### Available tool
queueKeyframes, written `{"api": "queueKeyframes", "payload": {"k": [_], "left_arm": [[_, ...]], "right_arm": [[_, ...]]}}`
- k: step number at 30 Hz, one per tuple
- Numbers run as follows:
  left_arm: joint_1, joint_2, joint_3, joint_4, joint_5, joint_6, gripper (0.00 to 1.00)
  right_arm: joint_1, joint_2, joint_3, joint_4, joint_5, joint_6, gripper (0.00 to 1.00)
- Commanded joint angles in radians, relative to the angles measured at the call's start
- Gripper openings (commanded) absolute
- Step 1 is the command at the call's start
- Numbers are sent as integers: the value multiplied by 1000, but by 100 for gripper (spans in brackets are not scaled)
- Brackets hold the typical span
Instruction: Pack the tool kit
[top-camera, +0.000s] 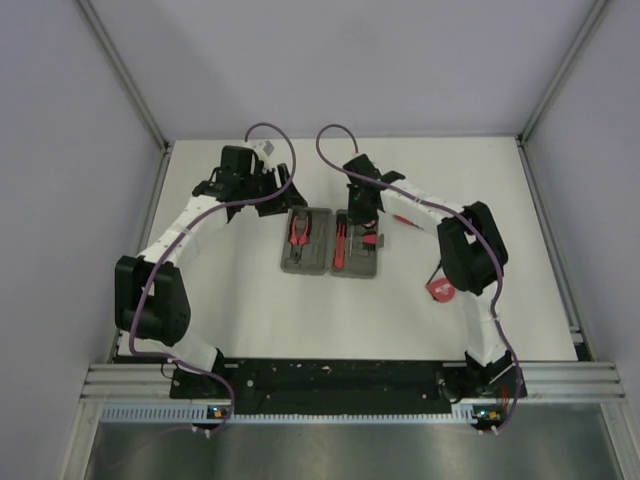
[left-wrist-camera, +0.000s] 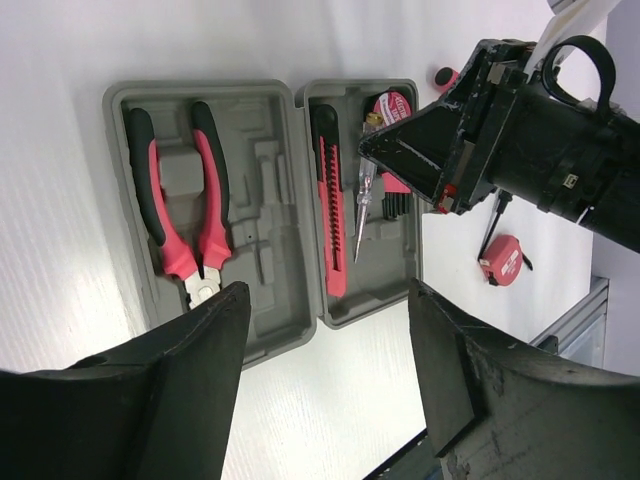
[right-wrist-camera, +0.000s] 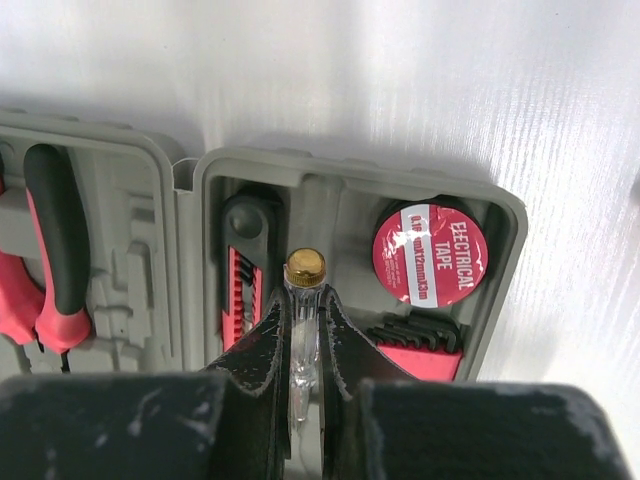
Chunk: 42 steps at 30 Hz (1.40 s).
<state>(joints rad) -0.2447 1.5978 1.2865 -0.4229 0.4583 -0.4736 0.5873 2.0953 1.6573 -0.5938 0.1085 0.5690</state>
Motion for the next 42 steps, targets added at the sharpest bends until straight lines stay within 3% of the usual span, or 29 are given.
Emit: {"api": "queueKeyframes", "payload": {"k": [1, 9, 36, 42], "left_arm": [[-1, 1, 27, 35, 29, -7, 68], [1, 2, 20, 33, 45, -14, 66], [1, 22, 14, 36, 65, -17, 63], [1, 27, 17, 35, 68, -17, 62]], "right_arm": [[8, 29, 35, 17, 48, 20, 0], [8, 51, 65, 26, 105, 17, 0], [0, 121, 102, 14, 79, 26, 0], [0, 124, 105, 8, 79, 20, 14]]}}
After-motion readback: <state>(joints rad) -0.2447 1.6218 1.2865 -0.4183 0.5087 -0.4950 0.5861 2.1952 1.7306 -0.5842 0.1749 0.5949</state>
